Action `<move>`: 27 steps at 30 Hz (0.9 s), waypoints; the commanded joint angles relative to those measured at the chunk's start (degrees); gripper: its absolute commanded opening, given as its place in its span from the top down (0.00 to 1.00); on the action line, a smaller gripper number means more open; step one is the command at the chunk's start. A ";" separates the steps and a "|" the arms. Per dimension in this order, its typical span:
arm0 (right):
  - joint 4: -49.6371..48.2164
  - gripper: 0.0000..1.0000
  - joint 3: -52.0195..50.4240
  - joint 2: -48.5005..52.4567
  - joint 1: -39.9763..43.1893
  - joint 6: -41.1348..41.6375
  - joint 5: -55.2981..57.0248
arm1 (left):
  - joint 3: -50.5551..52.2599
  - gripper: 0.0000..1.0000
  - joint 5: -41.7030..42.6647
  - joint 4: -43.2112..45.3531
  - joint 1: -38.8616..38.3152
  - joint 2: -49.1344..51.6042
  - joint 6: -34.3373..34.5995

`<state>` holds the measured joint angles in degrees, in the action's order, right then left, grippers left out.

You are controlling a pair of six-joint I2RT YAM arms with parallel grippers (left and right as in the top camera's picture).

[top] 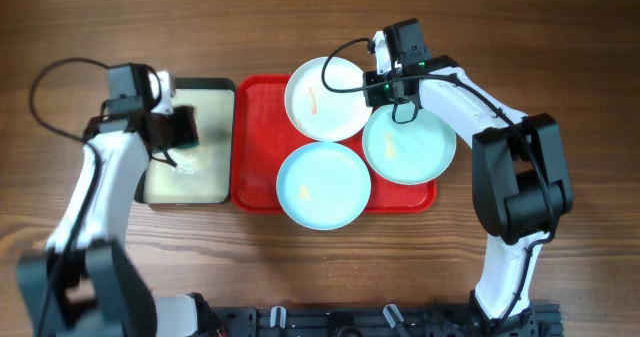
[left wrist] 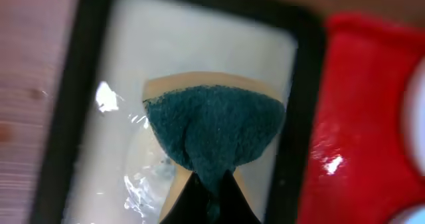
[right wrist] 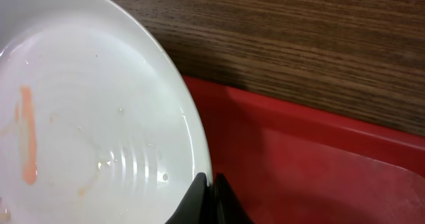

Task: Clean dirty plates on tray and stack at the side
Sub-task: 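Dip the sponge in the soapy water tray with the left gripper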

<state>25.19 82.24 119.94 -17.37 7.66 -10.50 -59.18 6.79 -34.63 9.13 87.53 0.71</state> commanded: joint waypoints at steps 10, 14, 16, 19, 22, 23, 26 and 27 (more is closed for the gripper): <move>0.42 0.96 0.87 1.09 0.13 -0.02 -1.07 | -1.70 0.96 3.72 -0.48 -8.61 -12.28 16.68; 0.52 0.96 0.87 1.09 0.13 -0.02 -1.07 | -1.68 0.96 -0.09 0.44 -12.13 -11.98 16.68; 0.52 0.96 0.87 1.09 0.13 -0.02 -1.07 | -1.68 0.96 -0.68 0.39 -12.81 -11.98 16.68; 0.55 0.96 0.87 1.09 0.13 -0.02 -1.07 | -1.68 0.96 -0.68 0.44 -12.83 -11.89 16.68; 0.57 0.96 0.87 1.09 0.13 0.00 -1.09 | -1.68 0.96 -0.68 0.52 -12.94 -11.43 16.68; 0.57 0.96 0.87 1.09 0.13 0.00 -1.09 | -1.68 0.96 -0.66 0.48 -12.94 -11.28 16.68; 0.57 0.96 0.87 1.09 0.11 0.31 -1.09 | -1.68 0.96 -0.66 0.44 -12.96 -10.82 16.68; 0.57 0.96 0.87 1.09 0.13 0.55 -1.11 | -1.68 0.96 -0.66 0.44 -13.05 -10.73 16.68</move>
<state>25.61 82.24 119.94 -17.37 7.68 -10.70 -60.03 6.72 -34.59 -3.44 76.16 16.75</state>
